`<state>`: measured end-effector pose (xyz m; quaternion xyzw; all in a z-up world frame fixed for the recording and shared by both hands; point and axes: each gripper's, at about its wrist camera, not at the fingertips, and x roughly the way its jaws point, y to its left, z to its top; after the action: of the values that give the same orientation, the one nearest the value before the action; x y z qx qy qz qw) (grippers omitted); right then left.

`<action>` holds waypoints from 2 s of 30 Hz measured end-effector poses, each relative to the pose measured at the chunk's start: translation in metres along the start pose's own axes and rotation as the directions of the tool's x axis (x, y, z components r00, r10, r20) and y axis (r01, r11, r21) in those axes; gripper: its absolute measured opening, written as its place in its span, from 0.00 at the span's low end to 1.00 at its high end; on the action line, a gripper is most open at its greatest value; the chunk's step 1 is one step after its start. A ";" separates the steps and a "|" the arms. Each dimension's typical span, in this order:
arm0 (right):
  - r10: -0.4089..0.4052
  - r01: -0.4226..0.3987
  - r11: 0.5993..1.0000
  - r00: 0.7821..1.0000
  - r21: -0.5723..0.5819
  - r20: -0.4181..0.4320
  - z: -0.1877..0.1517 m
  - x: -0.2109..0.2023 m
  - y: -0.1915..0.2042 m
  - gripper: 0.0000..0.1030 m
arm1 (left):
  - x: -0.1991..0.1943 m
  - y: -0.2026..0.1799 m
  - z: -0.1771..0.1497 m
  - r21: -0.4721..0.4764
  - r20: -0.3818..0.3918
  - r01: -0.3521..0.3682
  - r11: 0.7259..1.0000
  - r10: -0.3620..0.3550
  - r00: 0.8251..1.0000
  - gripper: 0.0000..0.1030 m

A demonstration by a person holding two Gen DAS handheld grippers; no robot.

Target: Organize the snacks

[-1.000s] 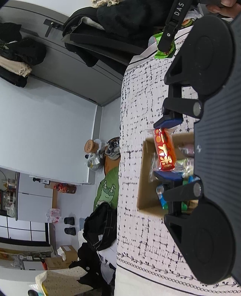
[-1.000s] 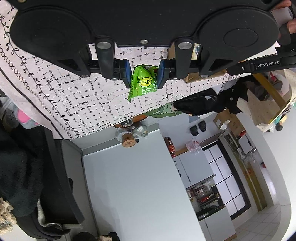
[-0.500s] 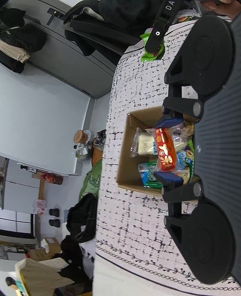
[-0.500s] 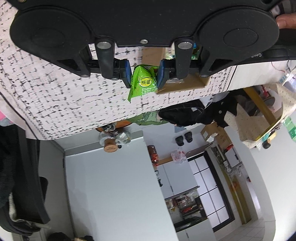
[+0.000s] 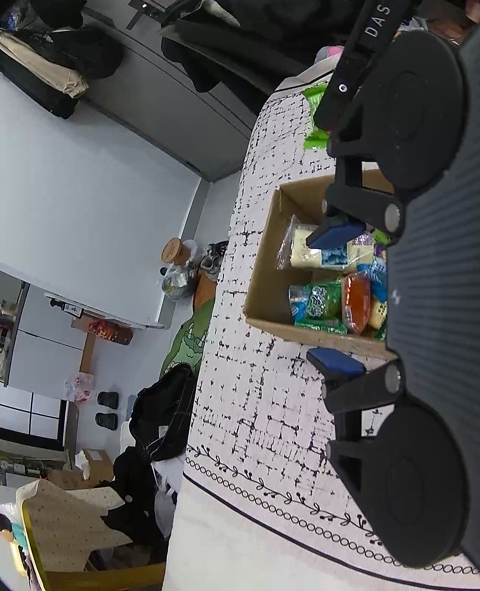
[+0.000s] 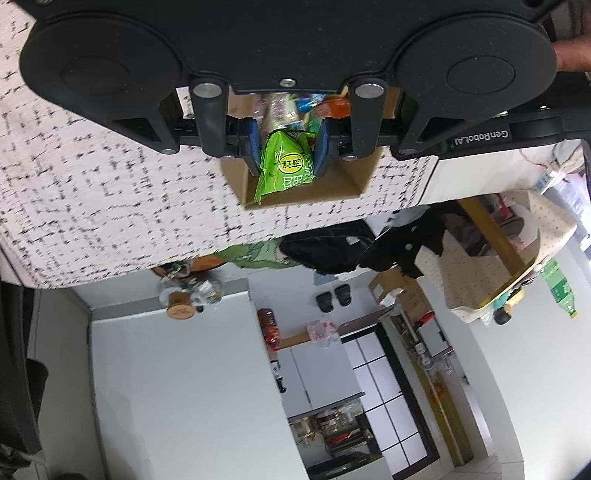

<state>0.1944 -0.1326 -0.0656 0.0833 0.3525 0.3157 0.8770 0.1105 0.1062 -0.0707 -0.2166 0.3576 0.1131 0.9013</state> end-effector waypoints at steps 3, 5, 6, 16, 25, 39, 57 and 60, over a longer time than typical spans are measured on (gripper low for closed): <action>0.031 -0.030 0.999 0.999 0.024 -0.015 0.000 -0.002 -0.002 0.35 | -0.002 0.001 -0.002 0.010 -0.002 0.001 1.000 -0.001 1.000 0.59; 0.030 -0.030 0.999 1.000 0.033 -0.008 0.002 -0.006 -0.004 0.42 | -0.004 -0.001 -0.004 0.019 -0.003 0.004 1.000 -0.004 1.000 0.60; 0.026 -0.026 0.999 1.000 0.034 -0.002 0.003 -0.010 -0.006 0.43 | -0.005 -0.001 -0.005 0.022 -0.005 0.006 1.000 -0.006 1.000 0.60; -0.044 0.044 0.998 0.999 0.044 0.009 0.007 -0.036 -0.029 0.46 | -0.011 -0.011 -0.008 0.034 -0.024 0.011 0.999 -0.011 1.000 0.65; -0.066 0.065 0.997 0.998 0.047 0.024 0.009 -0.059 -0.043 0.56 | -0.030 -0.024 -0.008 0.063 -0.021 0.001 0.998 0.000 1.000 0.74; -0.074 0.072 0.996 0.996 0.056 0.042 0.010 -0.103 -0.064 0.83 | -0.062 -0.046 -0.012 0.150 -0.010 0.011 0.989 -0.009 1.000 0.94; -0.094 0.091 0.995 0.994 0.044 0.056 0.004 -0.165 -0.082 1.00 | -0.109 -0.061 -0.021 0.206 -0.021 0.056 0.977 -0.052 0.998 1.00; -0.093 0.091 0.995 0.994 0.040 0.057 0.001 -0.173 -0.083 1.00 | -0.117 -0.063 -0.024 0.211 -0.020 0.059 0.976 -0.056 0.998 1.00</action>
<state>0.1411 -0.3034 0.0026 0.0929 0.3360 0.2658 0.8988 0.0347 0.0332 0.0141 -0.1304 0.3672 0.0466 0.9198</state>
